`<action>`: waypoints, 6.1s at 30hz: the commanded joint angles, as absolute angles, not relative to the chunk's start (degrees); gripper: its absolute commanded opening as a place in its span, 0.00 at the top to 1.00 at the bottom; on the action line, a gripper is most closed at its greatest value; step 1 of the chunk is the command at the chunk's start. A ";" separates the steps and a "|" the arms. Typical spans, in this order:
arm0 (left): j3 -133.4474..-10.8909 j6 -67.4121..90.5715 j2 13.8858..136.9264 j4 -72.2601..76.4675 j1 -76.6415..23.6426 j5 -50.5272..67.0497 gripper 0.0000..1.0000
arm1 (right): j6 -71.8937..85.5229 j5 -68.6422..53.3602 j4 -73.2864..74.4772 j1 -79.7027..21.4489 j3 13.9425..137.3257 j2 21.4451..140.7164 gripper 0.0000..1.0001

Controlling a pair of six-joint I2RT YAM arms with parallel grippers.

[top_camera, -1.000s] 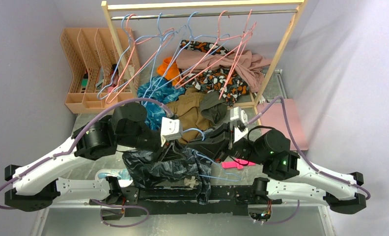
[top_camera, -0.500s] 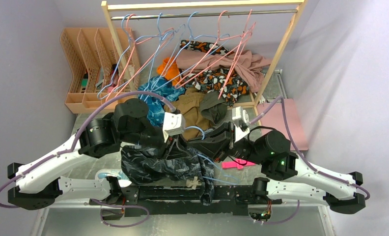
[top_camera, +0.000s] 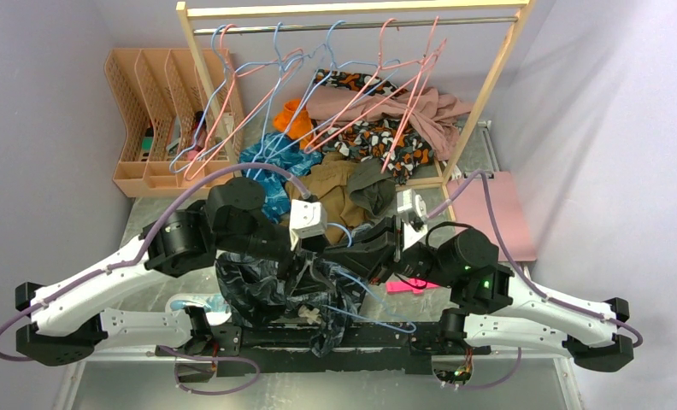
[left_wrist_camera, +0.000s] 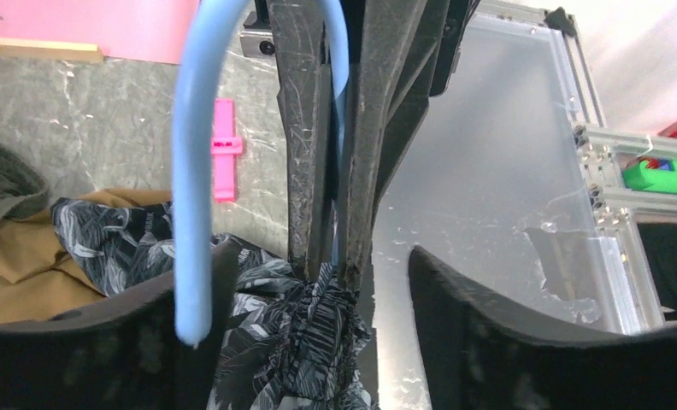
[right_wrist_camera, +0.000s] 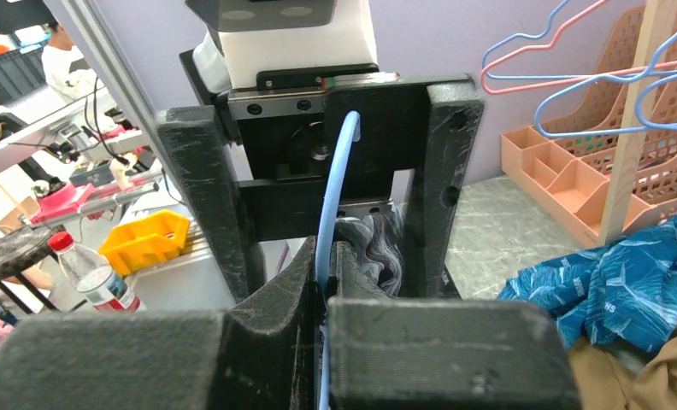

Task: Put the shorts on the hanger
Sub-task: Hang the shorts on the hanger.

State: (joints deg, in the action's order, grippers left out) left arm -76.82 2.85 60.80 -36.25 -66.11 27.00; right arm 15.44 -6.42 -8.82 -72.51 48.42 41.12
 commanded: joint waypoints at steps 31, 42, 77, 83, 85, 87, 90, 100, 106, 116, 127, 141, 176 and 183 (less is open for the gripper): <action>-78.65 -0.70 57.60 -49.40 -65.92 24.73 0.21 | 16.61 -8.33 -17.91 -72.77 45.68 39.32 1.00; -78.81 -1.21 60.45 -42.00 -65.92 28.46 0.63 | 17.05 -8.75 -18.98 -72.75 45.23 39.20 1.00; -77.30 -0.85 55.43 -43.18 -65.92 22.31 0.93 | 17.22 -9.53 -19.83 -72.75 45.98 40.99 1.00; -77.86 -0.13 54.72 -37.89 -65.92 23.21 0.93 | 17.08 -9.11 -19.78 -72.71 45.90 40.64 1.00; -77.87 0.21 53.78 -36.51 -65.92 22.54 0.93 | 16.98 -8.99 -19.84 -72.71 45.74 40.29 1.00; -77.51 0.68 52.47 -35.10 -65.92 21.66 0.93 | 16.90 -8.65 -19.86 -72.76 45.72 39.94 1.00; -76.98 1.42 50.61 -33.19 -65.92 20.60 0.93 | 16.87 -8.32 -19.99 -72.70 45.37 39.46 1.00; -76.55 3.07 50.37 -29.50 -65.94 21.93 0.93 | 17.70 -8.98 -24.00 -72.70 44.17 40.82 1.00; -80.41 2.12 51.86 -29.29 -65.92 20.06 0.93 | 17.31 -9.19 -24.06 -72.69 44.81 41.82 1.00; -78.69 2.49 47.76 -32.42 -65.92 17.22 0.91 | 16.57 -6.87 -20.73 -72.77 44.04 38.33 1.00; -79.93 3.42 49.72 -28.56 -65.92 20.50 0.88 | 16.75 -7.92 -22.01 -72.70 44.21 40.55 1.00; -76.42 6.24 55.53 -22.84 -65.92 25.31 0.85 | 17.18 -8.71 -24.91 -72.70 44.41 41.66 1.00; -74.71 5.88 60.76 -28.14 -65.92 29.95 0.68 | 19.24 -10.11 -31.27 -72.72 42.56 41.37 1.00; -77.24 6.97 58.73 -28.77 -65.92 29.04 0.01 | 19.42 -9.75 -32.73 -72.77 41.16 40.98 1.00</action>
